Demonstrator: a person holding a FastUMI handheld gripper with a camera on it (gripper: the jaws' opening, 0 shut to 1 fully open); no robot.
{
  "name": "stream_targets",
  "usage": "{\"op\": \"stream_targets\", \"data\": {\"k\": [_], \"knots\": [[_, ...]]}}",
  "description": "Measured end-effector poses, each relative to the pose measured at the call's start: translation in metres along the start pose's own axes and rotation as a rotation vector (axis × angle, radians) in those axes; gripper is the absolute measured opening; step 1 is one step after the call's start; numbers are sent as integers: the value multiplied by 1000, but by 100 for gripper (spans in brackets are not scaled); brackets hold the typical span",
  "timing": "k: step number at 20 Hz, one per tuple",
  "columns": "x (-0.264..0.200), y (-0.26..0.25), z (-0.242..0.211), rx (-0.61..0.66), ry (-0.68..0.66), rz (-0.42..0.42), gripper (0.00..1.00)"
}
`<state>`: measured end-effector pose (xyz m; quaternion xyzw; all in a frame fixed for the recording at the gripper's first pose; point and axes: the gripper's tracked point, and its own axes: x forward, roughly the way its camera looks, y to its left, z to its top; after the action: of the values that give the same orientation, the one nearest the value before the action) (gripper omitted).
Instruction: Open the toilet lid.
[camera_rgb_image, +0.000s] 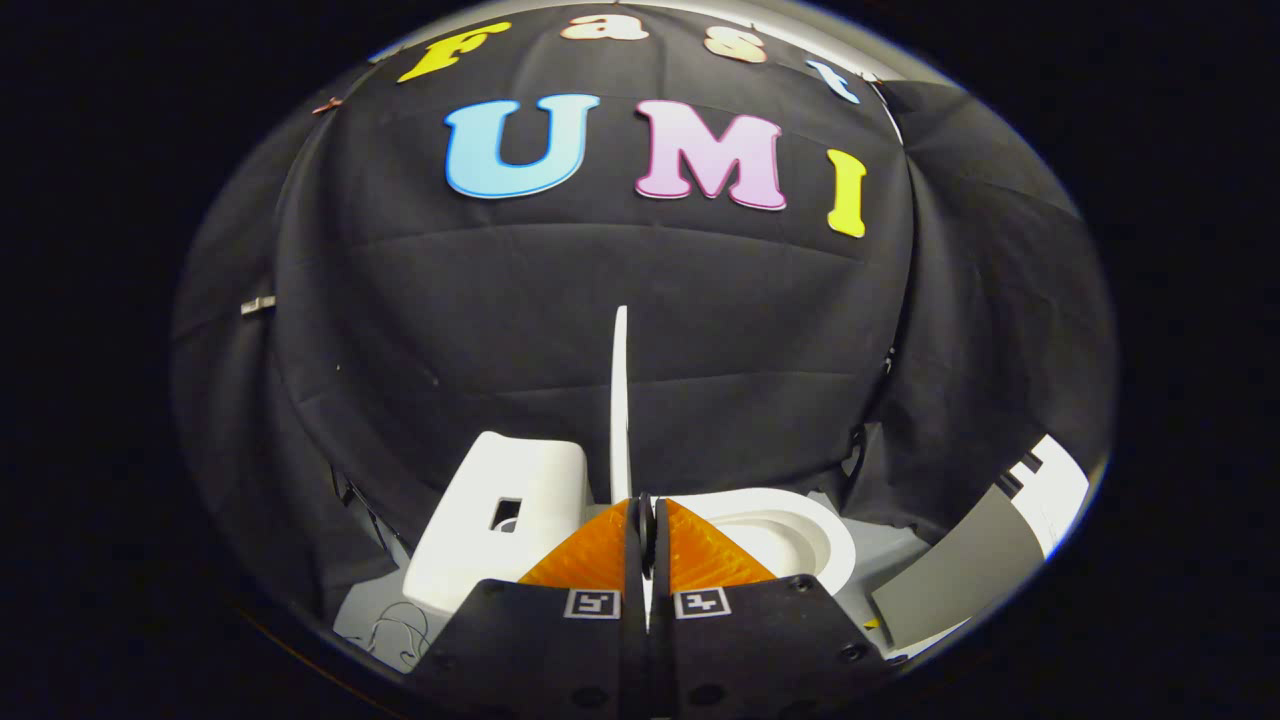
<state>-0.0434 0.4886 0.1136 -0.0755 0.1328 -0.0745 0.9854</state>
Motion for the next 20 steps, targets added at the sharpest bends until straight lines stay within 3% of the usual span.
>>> {"op": "stream_targets", "data": {"k": [10, 20], "knots": [[-8, 78, -16, -100, -27, -9, 5], [-7, 95, -15, -143, -50, 20, 9]]}}
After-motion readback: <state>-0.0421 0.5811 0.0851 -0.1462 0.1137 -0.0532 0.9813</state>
